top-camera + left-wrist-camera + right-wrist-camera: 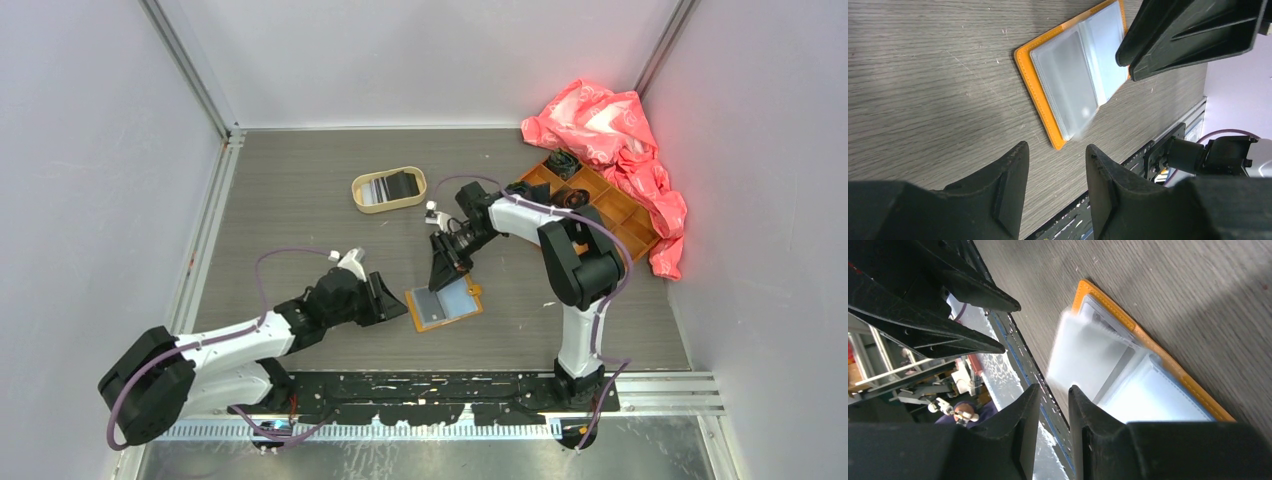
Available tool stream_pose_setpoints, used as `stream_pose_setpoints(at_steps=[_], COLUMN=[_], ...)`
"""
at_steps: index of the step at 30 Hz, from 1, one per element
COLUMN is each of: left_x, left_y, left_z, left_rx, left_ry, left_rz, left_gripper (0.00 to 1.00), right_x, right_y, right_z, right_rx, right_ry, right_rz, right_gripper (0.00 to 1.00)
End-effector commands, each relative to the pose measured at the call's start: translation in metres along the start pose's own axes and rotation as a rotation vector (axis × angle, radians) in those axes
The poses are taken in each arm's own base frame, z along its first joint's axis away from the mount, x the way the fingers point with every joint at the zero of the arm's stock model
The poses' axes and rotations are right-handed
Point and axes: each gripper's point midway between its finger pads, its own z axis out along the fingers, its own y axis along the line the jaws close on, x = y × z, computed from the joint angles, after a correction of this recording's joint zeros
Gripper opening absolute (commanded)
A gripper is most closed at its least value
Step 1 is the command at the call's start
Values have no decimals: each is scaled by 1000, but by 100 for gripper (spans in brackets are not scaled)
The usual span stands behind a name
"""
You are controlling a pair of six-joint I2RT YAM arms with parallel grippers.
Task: Put the credit cards into the card holder
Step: Turn over the card holder at the center of the board.
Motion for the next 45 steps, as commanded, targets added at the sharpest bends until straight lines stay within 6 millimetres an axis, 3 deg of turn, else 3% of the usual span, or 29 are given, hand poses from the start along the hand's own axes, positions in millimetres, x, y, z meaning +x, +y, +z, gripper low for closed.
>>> stream_pose_setpoints(at_steps=[1, 9, 15, 26, 32, 34, 36, 40, 42, 45], left_x=[-5, -10, -30, -97, -147, -169, -192, -237, -257, -278], left_y=[2, -7, -16, -34, -57, -66, -76, -86, -85, -55], left_z=[-4, -8, -21, -64, -75, -75, -74, -67, -61, -39], left_rx=[-2, 43, 67, 107, 174, 219, 271, 359, 354, 208], left_ry=[-28, -61, -131, -252, -258, -257, -266, -294, -306, -297], left_rz=[21, 27, 76, 143, 170, 146, 128, 82, 87, 94], left_gripper=[46, 47, 51, 71, 72, 72, 73, 73, 72, 71], right_x=[-1, -2, -8, -22, -40, -53, -65, -88, -95, -88], right_y=[11, 16, 22, 28, 34, 41, 51, 72, 76, 80], right_z=[9, -3, -24, -81, -121, -140, -161, -194, -195, -175], right_rx=[-85, -31, 64, 231, 425, 506, 582, 655, 582, 359], right_ry=[5, 12, -33, -171, -282, -346, -398, -520, -579, -572], right_rz=[14, -87, -220, -403, -539, -603, -666, -716, -658, -599], right_gripper=[34, 33, 33, 33, 35, 39, 51, 98, 99, 99])
